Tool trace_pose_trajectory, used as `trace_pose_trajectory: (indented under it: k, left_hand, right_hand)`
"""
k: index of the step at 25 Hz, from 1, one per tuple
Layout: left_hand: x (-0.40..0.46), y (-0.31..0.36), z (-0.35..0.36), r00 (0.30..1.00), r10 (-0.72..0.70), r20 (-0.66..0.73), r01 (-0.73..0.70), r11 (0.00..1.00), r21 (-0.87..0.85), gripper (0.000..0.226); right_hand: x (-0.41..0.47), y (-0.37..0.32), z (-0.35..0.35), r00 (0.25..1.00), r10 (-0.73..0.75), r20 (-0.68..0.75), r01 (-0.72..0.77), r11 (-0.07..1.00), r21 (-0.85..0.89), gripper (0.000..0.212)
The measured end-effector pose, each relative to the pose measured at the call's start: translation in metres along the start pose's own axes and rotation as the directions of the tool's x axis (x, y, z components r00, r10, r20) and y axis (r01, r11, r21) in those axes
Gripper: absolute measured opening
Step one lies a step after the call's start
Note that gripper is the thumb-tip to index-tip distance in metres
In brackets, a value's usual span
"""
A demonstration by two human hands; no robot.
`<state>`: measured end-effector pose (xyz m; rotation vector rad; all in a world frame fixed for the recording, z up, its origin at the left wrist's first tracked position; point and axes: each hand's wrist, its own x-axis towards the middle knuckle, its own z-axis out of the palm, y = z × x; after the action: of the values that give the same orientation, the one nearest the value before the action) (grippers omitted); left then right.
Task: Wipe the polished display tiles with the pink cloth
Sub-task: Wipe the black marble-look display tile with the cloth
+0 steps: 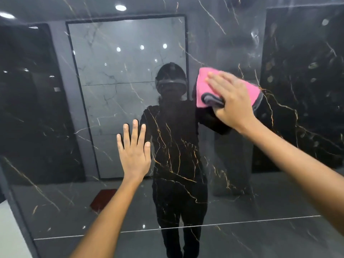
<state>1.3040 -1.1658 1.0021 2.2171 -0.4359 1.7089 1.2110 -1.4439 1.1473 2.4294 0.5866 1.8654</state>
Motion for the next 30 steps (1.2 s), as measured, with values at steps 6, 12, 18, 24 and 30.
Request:
trace_pose_trajectory:
  k: [6, 12, 18, 24, 30]
  left_hand:
    - [0.000, -0.002, 0.000, 1.000, 0.017, 0.006, -0.017, 1.000, 0.016, 0.057]
    - [-0.001, -0.002, 0.001, 1.000, 0.002, 0.008, -0.002, 1.000, 0.001, 0.055]
    - [0.000, -0.002, -0.001, 1.000, 0.025, 0.011, -0.025, 1.000, -0.016, 0.055]
    - [0.004, -0.001, -0.003, 0.998, 0.029, 0.052, -0.030, 0.999, 0.022, 0.056]
    - [-0.075, 0.000, -0.010, 0.993, -0.048, 0.105, 0.057, 0.995, -0.085, 0.055]
  right_hand:
    - [-0.108, -0.073, 0.026, 0.717, -0.492, 0.494, 0.530, 0.845, 0.072, 0.070]
    - [0.021, -0.060, 0.021, 0.997, 0.002, 0.077, 0.000, 0.999, -0.035, 0.061]
    - [-0.071, -0.061, 0.037, 0.696, -0.596, 0.401, 0.656, 0.755, -0.016, 0.072]
    - [-0.119, -0.044, 0.044, 0.987, 0.043, 0.158, -0.024, 0.993, -0.117, 0.078]
    - [-0.205, -0.079, 0.055, 0.797, -0.388, 0.463, 0.383, 0.917, 0.108, 0.081]
